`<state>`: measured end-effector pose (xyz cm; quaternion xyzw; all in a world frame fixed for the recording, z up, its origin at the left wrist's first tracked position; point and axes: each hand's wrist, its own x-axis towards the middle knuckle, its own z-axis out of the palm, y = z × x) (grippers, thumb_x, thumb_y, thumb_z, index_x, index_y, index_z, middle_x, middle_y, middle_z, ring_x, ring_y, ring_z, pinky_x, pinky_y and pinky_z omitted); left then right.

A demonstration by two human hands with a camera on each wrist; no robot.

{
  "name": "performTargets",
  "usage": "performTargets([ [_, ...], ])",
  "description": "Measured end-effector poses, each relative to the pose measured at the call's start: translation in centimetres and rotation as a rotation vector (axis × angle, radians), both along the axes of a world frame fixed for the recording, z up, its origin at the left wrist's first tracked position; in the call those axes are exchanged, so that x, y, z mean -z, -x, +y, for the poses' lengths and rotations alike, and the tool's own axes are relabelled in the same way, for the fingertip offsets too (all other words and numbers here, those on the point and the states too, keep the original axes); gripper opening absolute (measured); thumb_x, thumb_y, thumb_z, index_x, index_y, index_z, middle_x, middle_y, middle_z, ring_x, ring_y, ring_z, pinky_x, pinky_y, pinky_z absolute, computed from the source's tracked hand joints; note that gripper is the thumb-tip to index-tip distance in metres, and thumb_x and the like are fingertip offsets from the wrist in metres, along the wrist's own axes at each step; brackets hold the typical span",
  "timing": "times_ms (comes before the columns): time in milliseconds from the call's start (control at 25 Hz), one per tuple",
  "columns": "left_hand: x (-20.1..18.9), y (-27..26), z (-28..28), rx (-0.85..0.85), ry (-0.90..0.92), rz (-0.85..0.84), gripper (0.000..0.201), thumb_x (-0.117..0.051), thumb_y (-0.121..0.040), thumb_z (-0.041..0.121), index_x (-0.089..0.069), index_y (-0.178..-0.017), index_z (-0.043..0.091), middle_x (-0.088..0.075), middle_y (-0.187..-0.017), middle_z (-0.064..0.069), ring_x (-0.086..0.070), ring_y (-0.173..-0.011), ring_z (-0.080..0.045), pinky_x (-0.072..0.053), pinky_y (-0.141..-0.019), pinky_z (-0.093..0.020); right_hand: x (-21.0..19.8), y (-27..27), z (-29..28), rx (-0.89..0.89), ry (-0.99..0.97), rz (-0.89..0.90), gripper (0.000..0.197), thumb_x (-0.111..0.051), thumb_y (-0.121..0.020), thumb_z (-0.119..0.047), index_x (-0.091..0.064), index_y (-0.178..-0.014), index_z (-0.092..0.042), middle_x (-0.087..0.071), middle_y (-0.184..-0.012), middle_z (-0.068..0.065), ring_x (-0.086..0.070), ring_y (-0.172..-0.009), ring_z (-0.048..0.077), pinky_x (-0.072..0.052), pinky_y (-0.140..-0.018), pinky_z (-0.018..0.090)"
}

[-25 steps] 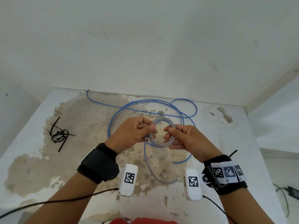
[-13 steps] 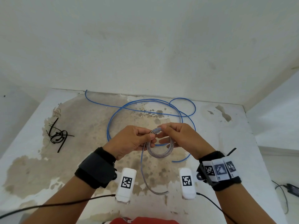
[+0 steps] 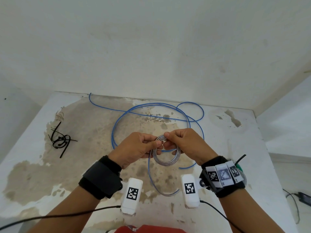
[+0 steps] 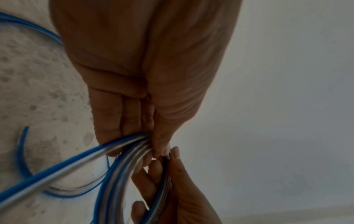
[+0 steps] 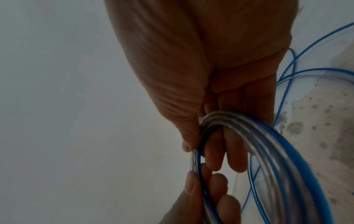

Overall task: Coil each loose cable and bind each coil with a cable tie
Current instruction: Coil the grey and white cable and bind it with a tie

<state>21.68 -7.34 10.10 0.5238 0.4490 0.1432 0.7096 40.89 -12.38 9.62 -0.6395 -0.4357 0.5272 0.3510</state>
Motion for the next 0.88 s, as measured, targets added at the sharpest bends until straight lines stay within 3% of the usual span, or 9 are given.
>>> performTargets([
  [160, -0.1, 0.1, 0.3, -0.004, -0.022, 0.025, 0.018, -0.068, -0.094, 0.016, -0.074, -0.109, 0.007, -0.078, -0.093, -0.010, -0.073, -0.085, -0.016, -0.060, -0.083, -0.027, 0.1, 0.3, -0.1, 0.001, 0.009, -0.021, 0.029, -0.063, -0.097, -0.045, -0.076, -0.094, -0.019, -0.079, -0.084, -0.003, -0.076, -0.082, 0.010, -0.055, -0.067, 0.031],
  [400, 0.0, 0.3, 0.4, 0.024, -0.021, 0.054, 0.019, -0.068, -0.094, 0.017, -0.074, -0.109, 0.007, -0.077, -0.093, -0.013, -0.073, -0.082, -0.013, -0.059, -0.083, -0.027, 0.3, 0.6, -0.3, 0.027, -0.014, 0.023, 0.019, -0.070, -0.095, -0.033, -0.075, -0.097, -0.015, -0.079, -0.083, 0.001, -0.077, -0.080, 0.014, -0.054, -0.062, 0.026],
  [520, 0.0, 0.6, 0.7, 0.009, 0.004, 0.046, 0.017, -0.069, -0.093, 0.018, -0.074, -0.107, 0.009, -0.077, -0.091, -0.011, -0.073, -0.082, -0.012, -0.059, -0.083, -0.026, -0.1, 0.3, -0.3, -0.002, 0.042, 0.056, 0.026, -0.062, -0.099, -0.039, -0.076, -0.104, -0.017, -0.080, -0.092, -0.002, -0.077, -0.084, 0.013, -0.056, -0.064, 0.025],
  [680, 0.3, 0.7, 0.6, -0.010, 0.029, 0.019, 0.019, -0.067, -0.094, 0.017, -0.073, -0.110, 0.009, -0.077, -0.087, -0.007, -0.073, -0.081, -0.011, -0.059, -0.082, -0.025, -0.3, 0.3, -0.3, 0.037, 0.030, 0.092, 0.025, -0.064, -0.098, -0.036, -0.076, -0.102, -0.015, -0.080, -0.090, 0.001, -0.076, -0.079, 0.013, -0.055, -0.064, 0.023],
  [880, 0.6, 1.3, 1.1, -0.094, 0.035, -0.017, 0.022, -0.069, -0.092, 0.020, -0.073, -0.110, 0.009, -0.076, -0.091, -0.006, -0.074, -0.085, -0.013, -0.059, -0.079, -0.025, 0.1, 0.5, -0.8, 0.027, 0.076, 0.161, 0.028, -0.062, -0.098, -0.039, -0.075, -0.107, -0.016, -0.080, -0.094, -0.001, -0.076, -0.087, 0.013, -0.061, -0.071, 0.030],
])
